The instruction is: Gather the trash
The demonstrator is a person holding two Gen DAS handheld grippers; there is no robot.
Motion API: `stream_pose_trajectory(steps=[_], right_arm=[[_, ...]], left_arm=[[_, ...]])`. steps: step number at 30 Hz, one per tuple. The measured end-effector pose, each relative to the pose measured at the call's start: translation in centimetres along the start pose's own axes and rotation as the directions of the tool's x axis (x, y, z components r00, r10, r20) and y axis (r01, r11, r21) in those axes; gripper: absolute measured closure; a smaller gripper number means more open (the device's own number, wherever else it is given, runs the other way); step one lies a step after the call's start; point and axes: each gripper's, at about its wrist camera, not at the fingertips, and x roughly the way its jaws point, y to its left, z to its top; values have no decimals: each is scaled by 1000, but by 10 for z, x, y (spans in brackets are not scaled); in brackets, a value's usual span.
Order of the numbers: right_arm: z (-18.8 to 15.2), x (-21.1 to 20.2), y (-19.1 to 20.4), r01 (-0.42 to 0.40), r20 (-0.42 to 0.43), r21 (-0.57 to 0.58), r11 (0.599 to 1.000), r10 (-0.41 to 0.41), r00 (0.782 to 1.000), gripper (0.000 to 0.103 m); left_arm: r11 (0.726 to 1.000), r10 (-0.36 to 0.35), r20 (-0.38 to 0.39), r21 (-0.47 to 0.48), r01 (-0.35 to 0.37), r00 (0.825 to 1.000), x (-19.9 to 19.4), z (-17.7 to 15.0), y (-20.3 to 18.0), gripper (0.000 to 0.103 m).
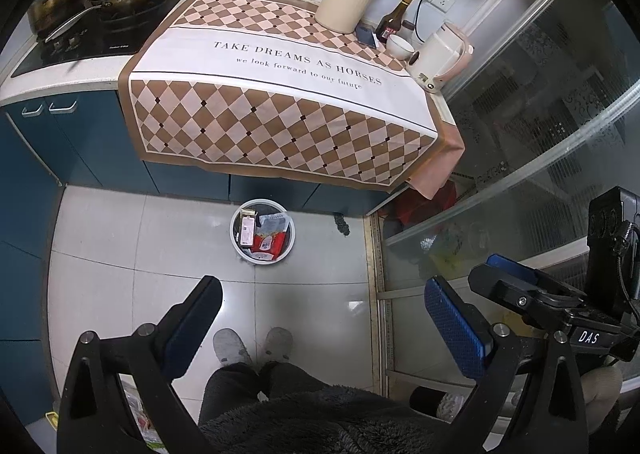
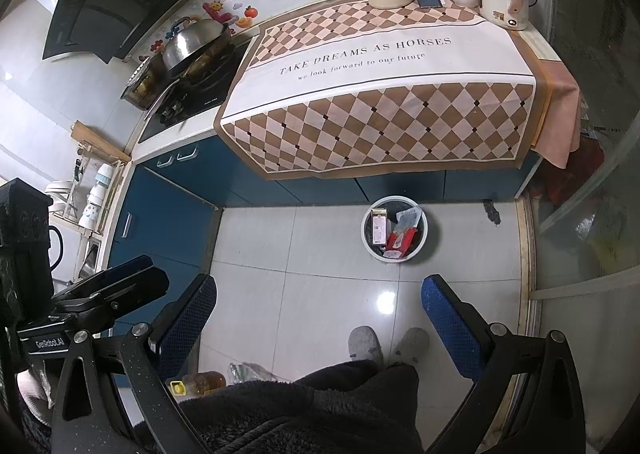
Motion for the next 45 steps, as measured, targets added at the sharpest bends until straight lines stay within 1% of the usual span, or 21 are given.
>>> stream_pose_trajectory(steps=[25, 37, 45], right_arm=[[-10, 0, 7, -9, -7, -6, 1000, 9, 1000, 0], [-9, 1, 8, -11, -10, -3, 1000, 11, 1000, 0], [-17, -1, 10, -22, -23, -15, 1000, 21, 1000, 0]], left_arm=[[1000, -7, -4, -8, 7, 1000, 1, -3, -5, 0], [1000, -10, -6, -14, 10, 1000, 3, -5, -8, 0], [1000, -14, -13, -9, 14, 1000, 4, -5, -9, 0]])
